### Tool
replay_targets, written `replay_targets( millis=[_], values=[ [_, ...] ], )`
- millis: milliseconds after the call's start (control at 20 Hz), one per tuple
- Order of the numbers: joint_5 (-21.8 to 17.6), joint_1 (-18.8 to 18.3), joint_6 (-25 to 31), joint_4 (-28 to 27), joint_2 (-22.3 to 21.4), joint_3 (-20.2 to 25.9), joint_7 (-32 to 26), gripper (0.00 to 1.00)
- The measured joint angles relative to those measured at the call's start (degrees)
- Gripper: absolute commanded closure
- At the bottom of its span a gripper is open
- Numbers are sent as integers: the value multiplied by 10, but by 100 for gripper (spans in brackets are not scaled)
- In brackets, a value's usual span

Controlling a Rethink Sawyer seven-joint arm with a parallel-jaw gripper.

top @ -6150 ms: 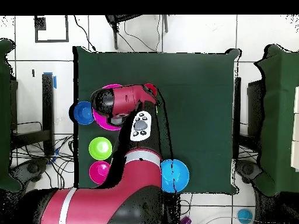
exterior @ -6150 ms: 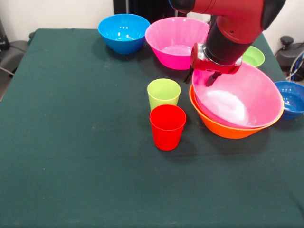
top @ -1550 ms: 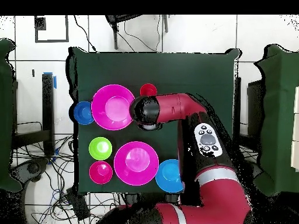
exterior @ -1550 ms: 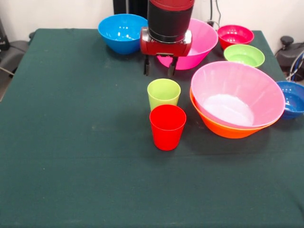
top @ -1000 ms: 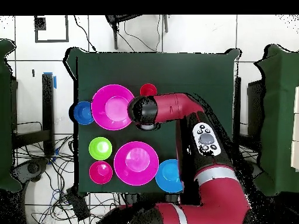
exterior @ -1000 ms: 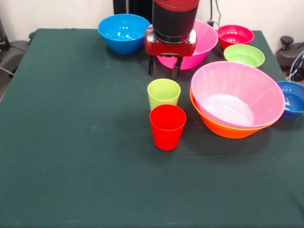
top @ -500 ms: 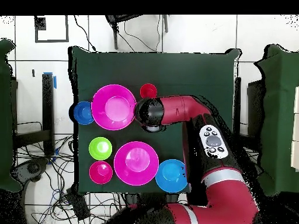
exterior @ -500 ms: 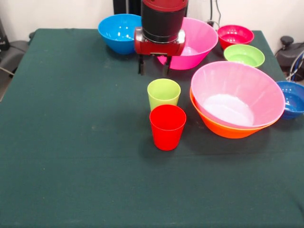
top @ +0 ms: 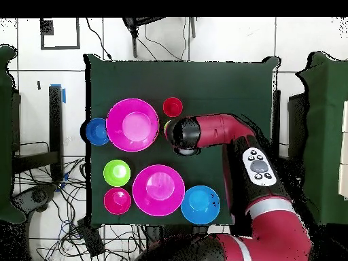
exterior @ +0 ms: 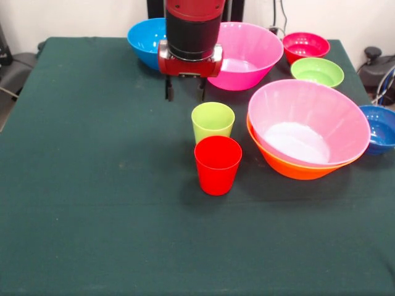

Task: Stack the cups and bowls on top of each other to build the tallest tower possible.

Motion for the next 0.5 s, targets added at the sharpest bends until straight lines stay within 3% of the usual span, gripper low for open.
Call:
replay_targets(
  millis=[500],
  values=[
    [-7,-49,-92,17,26,42,0,0]
  ],
)
